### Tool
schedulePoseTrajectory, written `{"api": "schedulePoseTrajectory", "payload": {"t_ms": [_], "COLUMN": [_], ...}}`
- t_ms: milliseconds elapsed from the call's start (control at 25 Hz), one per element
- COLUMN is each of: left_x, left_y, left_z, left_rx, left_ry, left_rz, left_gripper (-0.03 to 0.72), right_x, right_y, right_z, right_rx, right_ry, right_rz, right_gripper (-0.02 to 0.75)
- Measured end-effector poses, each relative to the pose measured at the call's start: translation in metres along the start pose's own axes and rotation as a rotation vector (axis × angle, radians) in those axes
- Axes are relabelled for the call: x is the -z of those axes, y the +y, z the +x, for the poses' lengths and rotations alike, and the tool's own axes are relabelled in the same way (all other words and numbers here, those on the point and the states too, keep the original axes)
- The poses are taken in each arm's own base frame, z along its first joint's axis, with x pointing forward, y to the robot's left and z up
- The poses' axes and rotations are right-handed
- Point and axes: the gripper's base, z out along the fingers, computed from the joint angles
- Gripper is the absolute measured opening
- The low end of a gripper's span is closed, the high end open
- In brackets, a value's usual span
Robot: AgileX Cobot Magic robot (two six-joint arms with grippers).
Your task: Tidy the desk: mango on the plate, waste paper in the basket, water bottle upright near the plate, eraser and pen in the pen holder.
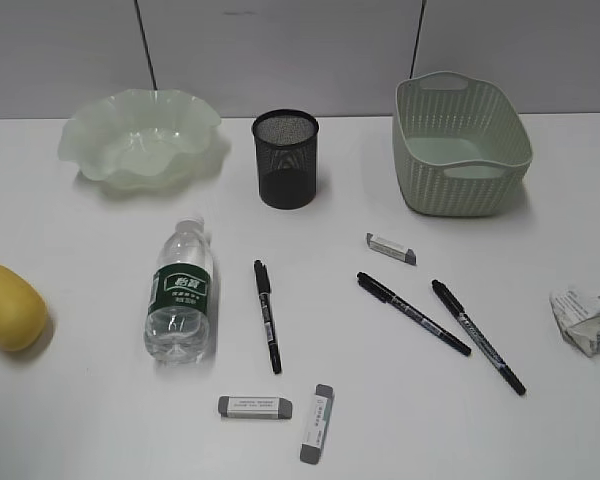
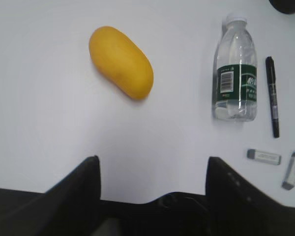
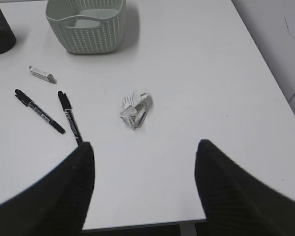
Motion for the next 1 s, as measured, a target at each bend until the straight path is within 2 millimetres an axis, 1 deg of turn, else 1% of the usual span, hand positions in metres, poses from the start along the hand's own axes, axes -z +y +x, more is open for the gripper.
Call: {"api": "schedulePoseTrajectory", "payload": {"t_ms": [80, 200, 320, 440, 480, 560, 640, 680, 800, 920, 1000], "left_x": [-0.02, -0.041, -0.066, -0.086, -0.09, -0.096, -0.099, -0.1, -0.108, -0.122, -0.129], "left_y": [-0.007, -0.013, -0.012, -0.008, -0.008, -0.009, -0.015, -0.018, -0.02, -0.019, -0.019], "left_z": [-0.014, -0.023, -0.032, -0.035, -0.036, -0.041, -0.048, -0.051, -0.056, -0.058, -0.061], "left_rx": [0.101, 0.196, 0.271, 0.286, 0.29, 0.315, 0.369, 0.396, 0.437, 0.457, 0.47], "left_ry": [0.081, 0.165, 0.247, 0.325, 0.336, 0.303, 0.25, 0.221, 0.212, 0.248, 0.233], "left_rz": [0.034, 0.061, 0.019, -0.035, -0.043, -0.024, 0.039, 0.072, 0.1, 0.086, 0.088], "left_gripper": [0.51, 0.51, 0.51, 0.516, 0.527, 0.564, 0.609, 0.62, 0.634, 0.633, 0.633], "right_x": [0.0, 0.0, 0.0, 0.0, 0.0, 0.0, 0.0, 0.0, 0.0, 0.0, 0.0], "right_y": [0.0, 0.0, 0.0, 0.0, 0.0, 0.0, 0.0, 0.0, 0.0, 0.0, 0.0], "right_z": [0.0, 0.0, 0.0, 0.0, 0.0, 0.0, 0.0, 0.0, 0.0, 0.0, 0.0], "right_rx": [0.0, 0.0, 0.001, 0.001, 0.001, 0.001, 0.001, 0.001, 0.001, 0.001, 0.001], "right_ry": [0.0, 0.0, 0.0, 0.0, 0.0, 0.0, 0.0, 0.0, 0.0, 0.0, 0.0], "right_rz": [0.0, 0.0, 0.001, 0.001, 0.001, 0.002, 0.002, 0.002, 0.002, 0.002, 0.002], "right_gripper": [0.508, 0.508, 0.508, 0.508, 0.508, 0.508, 0.508, 0.508, 0.508, 0.508, 0.508]}}
